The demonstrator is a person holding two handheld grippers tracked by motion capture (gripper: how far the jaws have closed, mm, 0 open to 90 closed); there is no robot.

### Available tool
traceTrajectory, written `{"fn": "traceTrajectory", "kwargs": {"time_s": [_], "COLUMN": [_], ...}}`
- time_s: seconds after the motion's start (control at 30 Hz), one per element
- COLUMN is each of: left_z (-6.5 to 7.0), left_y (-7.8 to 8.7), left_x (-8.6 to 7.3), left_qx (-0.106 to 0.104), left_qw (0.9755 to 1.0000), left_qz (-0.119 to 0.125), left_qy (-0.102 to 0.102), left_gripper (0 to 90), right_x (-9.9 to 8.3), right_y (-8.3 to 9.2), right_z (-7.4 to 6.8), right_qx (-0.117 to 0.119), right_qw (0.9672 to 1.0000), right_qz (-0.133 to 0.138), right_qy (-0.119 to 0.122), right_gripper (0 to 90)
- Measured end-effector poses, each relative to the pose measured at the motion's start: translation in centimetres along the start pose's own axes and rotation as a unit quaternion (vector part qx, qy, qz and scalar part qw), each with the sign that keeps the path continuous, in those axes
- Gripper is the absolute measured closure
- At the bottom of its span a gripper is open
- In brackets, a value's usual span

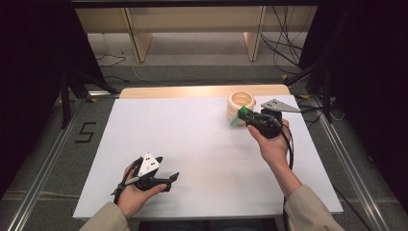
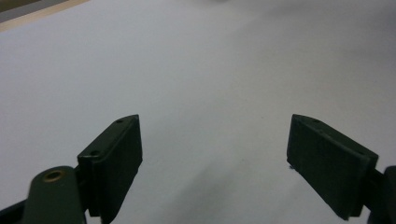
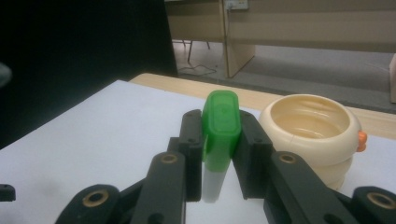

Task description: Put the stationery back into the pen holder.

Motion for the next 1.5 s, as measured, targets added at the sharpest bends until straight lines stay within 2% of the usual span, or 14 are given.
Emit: {"fn": "traceTrajectory", "kwargs": {"time_s": [0.8, 1.17, 1.5], "left_z": [0.0, 0.0, 0.0], "left_y": [0.0, 0.0, 0.0], "left_x": [0.1, 0.1, 0.1], "left_qx": [-0.001, -0.001, -0.002], "left_qw": [1.0, 1.0, 1.0], "left_qz": [0.003, 0.003, 0.003], "left_qy": [0.003, 0.004, 0.004], "left_gripper": [18.0, 18.1, 18.0], "right_x": [2.3, 3.3, 4.1], "right_y": [0.1, -0.6, -1.1], "right_z": [2.0, 3.2, 4.1], "right_qx": [-0.038, -0.066, -0.079], "right_qw": [0.9992, 0.9977, 0.9965], "right_qz": [0.011, 0.015, 0.018], "right_qy": [-0.007, -0.01, -0.02], "right_gripper": [75.1, 75.1, 75.0]}}
Point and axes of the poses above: each handheld gripper's, and its own axes: y roughly backward along the jaws, x roughly out of its top, z roughly to its right, the point moved 3 cm from there along -y, roughly forward along the jaws, and after that the axes turned 13 degrees about -z, right-handed, at the moved point
